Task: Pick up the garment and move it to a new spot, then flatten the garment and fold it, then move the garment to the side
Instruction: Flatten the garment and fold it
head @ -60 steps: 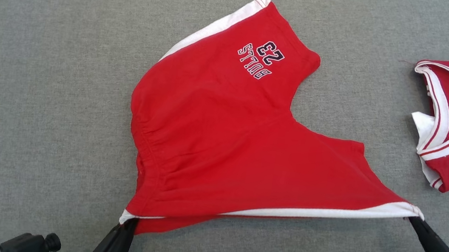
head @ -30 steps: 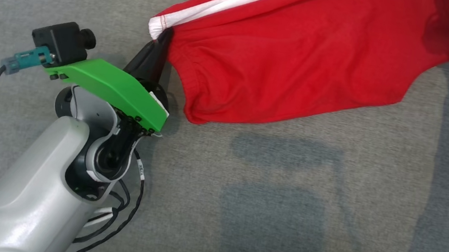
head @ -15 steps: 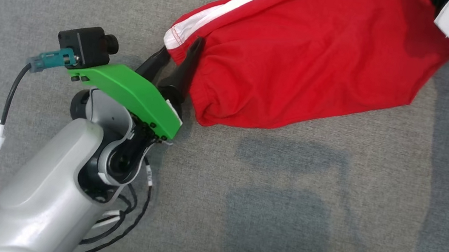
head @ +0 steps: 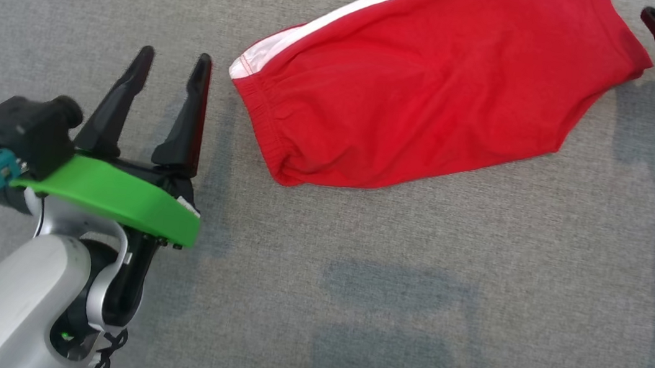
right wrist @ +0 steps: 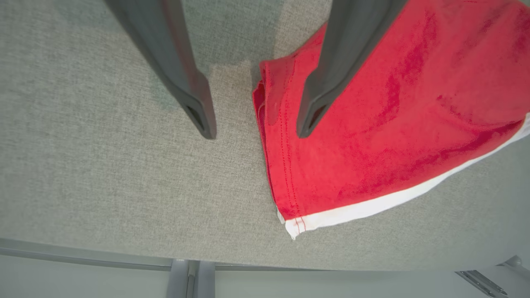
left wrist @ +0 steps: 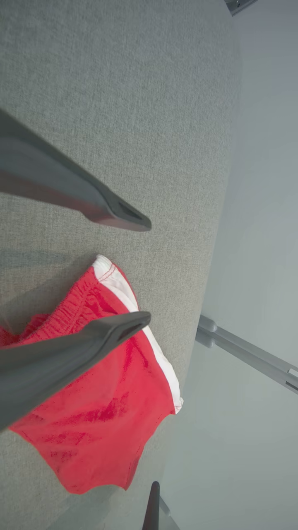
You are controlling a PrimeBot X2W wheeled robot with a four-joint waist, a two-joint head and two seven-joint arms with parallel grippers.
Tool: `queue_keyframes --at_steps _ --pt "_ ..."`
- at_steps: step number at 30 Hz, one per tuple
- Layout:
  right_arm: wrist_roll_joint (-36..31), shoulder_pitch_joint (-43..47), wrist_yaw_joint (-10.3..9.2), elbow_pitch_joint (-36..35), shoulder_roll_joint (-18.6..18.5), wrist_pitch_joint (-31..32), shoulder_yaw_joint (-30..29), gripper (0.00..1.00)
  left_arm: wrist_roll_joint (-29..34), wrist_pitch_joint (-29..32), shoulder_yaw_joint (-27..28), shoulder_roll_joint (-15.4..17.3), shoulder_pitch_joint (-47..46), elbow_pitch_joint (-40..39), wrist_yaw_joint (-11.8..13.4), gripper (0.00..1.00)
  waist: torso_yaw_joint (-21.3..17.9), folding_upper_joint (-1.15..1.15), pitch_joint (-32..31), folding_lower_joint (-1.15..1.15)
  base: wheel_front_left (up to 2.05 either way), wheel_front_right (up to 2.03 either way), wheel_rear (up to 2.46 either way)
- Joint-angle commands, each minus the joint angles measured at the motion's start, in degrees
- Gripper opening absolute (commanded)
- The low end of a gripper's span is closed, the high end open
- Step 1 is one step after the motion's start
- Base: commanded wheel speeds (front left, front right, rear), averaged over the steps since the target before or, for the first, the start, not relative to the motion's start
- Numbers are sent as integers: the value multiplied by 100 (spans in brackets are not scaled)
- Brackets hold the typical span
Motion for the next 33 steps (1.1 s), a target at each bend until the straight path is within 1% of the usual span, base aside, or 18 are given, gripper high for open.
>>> queue_keyframes --at_steps 1,3,4,8,11,14,15,16,20,22,27,28,29,31,33 --pt "-71 50 2 46 -38 0 -49 100 62 -120 44 21 99 -48 40 100 176 17 145 0 0 0 0" --pt "-138 95 2 168 -6 18 -87 100 216 -340 66 42 151 -60 85 100 298 17 231 0 0 0 0" --pt "-179 94 2 247 -4 20 -115 100 220 -426 67 1 194 -37 71 100 366 17 264 0 0 0 0" --pt "-319 100 2 536 -23 12 -118 100 268 -683 -4 -173 251 132 -72 100 639 17 312 0 0 0 0" --pt "-248 132 2 777 112 2 -205 100 312 -800 -58 -284 264 377 -179 100 795 17 265 0 0 0 0" --pt "-103 260 3 925 325 75 -139 100 255 -897 -24 -406 338 664 -292 100 862 17 151 0 0 0 0" --pt "-17 321 3 942 381 119 -112 40 228 -920 -9 -442 375 746 -335 100 863 17 103 0 0 0 0" --pt "98 374 3 940 425 150 -123 0 218 -941 5 -448 395 824 -374 100 854 17 47 0 0 0 0" --pt "551 577 2 967 595 234 -438 0 199 -1002 104 -438 567 1094 -464 100 720 17 -280 0 0 0 0" --pt "809 727 2 1006 781 289 -718 0 310 -1030 107 -337 650 1181 -538 100 605 17 -491 0 0 0 0" --pt "1266 1242 1 1043 1167 282 -1453 0 380 -1069 208 -280 1135 1321 -689 100 256 17 -1107 0 0 0 0" --pt "1352 1369 1 1017 1258 269 -1595 0 402 -1079 251 -262 1256 1328 -732 100 186 17 -1233 0 0 0 0" --pt "1352 1369 1 1017 1258 269 -1595 0 402 -1079 251 -262 1256 1328 -732 100 186 17 -1233 0 0 0 0" --pt "1501 1628 2 939 1435 231 -1883 0 431 -1087 357 -243 1535 1367 -771 100 32 17 -1470 0 0 0 0" --pt "1584 1944 2 850 1535 220 -2102 0 538 -1092 541 -311 1753 1306 -860 100 -109 17 -1658 0 0 0 0"
